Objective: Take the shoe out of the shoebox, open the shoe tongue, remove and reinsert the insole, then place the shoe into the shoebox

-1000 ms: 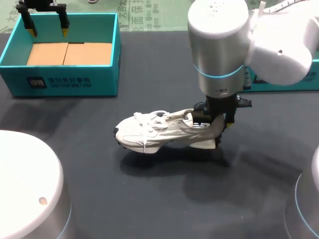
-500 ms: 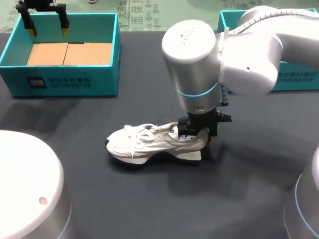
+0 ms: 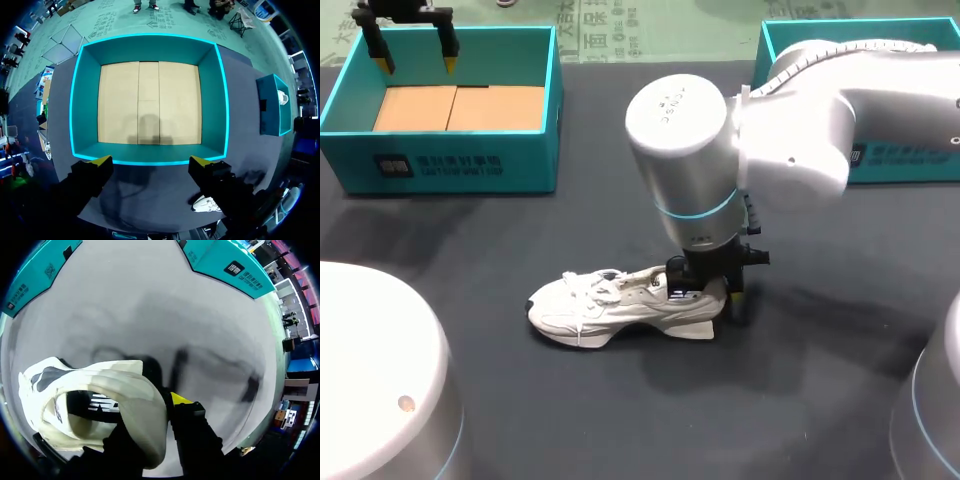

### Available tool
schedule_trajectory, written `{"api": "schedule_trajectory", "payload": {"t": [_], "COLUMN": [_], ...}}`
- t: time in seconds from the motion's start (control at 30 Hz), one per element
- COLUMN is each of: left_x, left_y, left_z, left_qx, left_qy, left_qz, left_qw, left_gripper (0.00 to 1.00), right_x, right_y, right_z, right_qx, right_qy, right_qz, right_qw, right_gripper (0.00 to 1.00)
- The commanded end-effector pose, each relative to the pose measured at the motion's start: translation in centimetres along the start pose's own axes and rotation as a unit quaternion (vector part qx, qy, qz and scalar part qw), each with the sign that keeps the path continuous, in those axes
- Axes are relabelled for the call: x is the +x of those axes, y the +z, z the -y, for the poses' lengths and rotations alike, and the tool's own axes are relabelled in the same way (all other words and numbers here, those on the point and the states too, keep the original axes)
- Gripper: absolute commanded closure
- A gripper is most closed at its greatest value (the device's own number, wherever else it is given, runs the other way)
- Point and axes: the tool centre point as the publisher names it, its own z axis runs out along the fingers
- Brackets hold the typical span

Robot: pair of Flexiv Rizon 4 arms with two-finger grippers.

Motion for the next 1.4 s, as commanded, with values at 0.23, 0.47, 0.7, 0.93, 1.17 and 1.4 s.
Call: {"api": "schedule_trajectory", "payload": {"t": [0.23,0.47,0.7,0.93,1.17,1.4], "left_x": [0.0,0.0,0.0,0.0,0.0,0.0], "left_y": [0.0,0.0,0.0,0.0,0.0,0.0], "left_z": [0.0,0.0,0.0,0.0,0.0,0.0], "left_qx": [0.0,0.0,0.0,0.0,0.0,0.0], "left_qy": [0.0,0.0,0.0,0.0,0.0,0.0], "left_qz": [0.0,0.0,0.0,0.0,0.0,0.0], "left_qw": [1.0,1.0,1.0,1.0,1.0,1.0], "left_gripper": [0.0,0.0,0.0,0.0,0.0,0.0], "right_x": [0.3,0.0,-0.9,-2.4,-3.7,-5.4], "right_y": [1.4,0.8,-1.9,-5.3,-7.6,-9.3], "right_z": [0.2,0.0,-0.2,-0.8,-1.2,-1.7], "right_qx": [0.012,0.012,0.008,0.013,-0.001,-0.01], "right_qy": [-0.002,-0.001,-0.002,-0.032,-0.12,-0.196], "right_qz": [0.002,-0.003,-0.027,-0.085,-0.176,-0.211], "right_qw": [1.0,1.0,1.0,0.996,0.977,0.958], "right_gripper": [1.0,0.0,0.0,0.0,0.0,0.0]}}
